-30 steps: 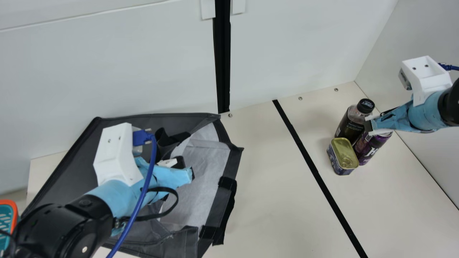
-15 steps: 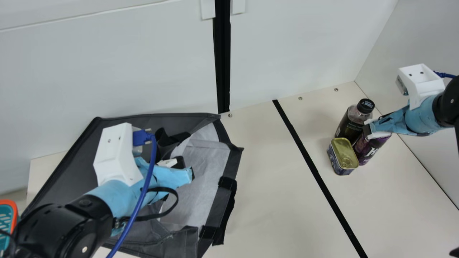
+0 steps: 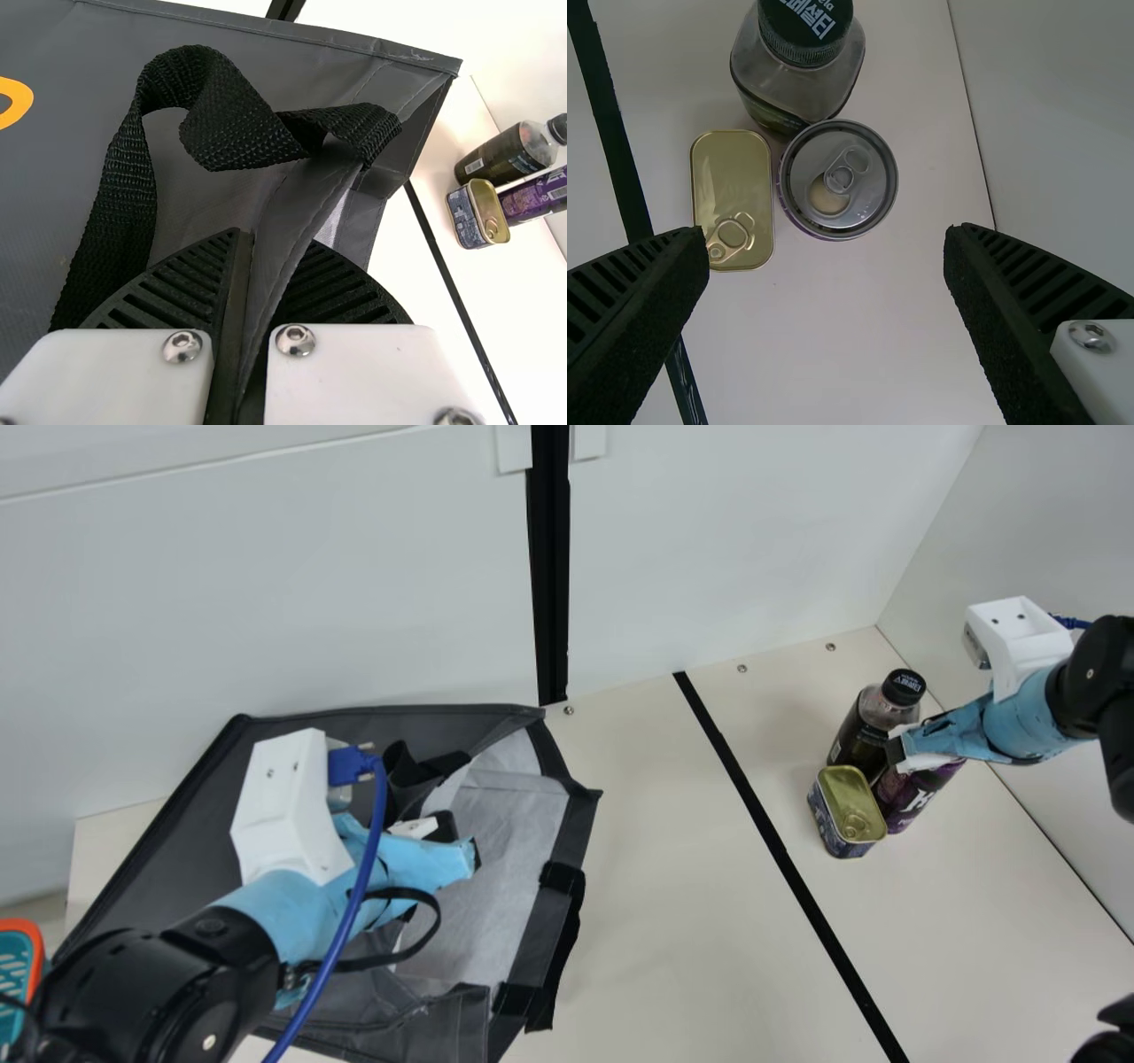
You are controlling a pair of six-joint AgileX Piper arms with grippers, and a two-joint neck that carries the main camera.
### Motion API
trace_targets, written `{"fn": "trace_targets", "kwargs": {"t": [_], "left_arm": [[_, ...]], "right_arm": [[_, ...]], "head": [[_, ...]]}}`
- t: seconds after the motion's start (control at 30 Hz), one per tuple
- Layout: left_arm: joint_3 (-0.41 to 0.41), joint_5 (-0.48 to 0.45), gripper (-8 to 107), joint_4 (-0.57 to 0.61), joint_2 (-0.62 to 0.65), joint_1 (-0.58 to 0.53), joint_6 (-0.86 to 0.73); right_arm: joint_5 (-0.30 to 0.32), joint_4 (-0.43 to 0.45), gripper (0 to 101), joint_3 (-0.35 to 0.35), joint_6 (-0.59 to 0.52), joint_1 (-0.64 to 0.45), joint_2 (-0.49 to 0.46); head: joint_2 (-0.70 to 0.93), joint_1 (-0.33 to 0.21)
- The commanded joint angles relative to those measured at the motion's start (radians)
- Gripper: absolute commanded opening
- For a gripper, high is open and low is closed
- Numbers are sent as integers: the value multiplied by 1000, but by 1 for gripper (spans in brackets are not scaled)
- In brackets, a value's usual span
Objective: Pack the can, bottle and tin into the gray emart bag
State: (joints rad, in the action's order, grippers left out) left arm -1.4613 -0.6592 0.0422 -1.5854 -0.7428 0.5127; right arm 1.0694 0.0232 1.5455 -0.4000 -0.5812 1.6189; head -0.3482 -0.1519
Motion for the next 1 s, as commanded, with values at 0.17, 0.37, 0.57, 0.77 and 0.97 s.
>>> {"fn": "trace_targets", "kwargs": {"t": [0.17, 0.37, 0.57, 0.77, 0.97], "left_arm": [[0, 0, 10, 0, 0, 0, 0], [0, 0, 10, 0, 0, 0, 0], [0, 0, 10, 0, 0, 0, 0], [0, 0, 10, 0, 0, 0, 0], [0, 0, 10, 0, 0, 0, 0]], "right_arm": [[-12, -5, 91, 6, 3, -6, 36], [-22, -9, 91, 16, 1, -14, 73], [-30, -15, 91, 32, -2, -19, 112], [-36, -19, 91, 54, 1, -16, 153], [-35, -19, 91, 74, 9, -7, 189]], "head": [[-1, -23], [-1, -23], [-1, -23], [-1, -23], [-1, -23]]}}
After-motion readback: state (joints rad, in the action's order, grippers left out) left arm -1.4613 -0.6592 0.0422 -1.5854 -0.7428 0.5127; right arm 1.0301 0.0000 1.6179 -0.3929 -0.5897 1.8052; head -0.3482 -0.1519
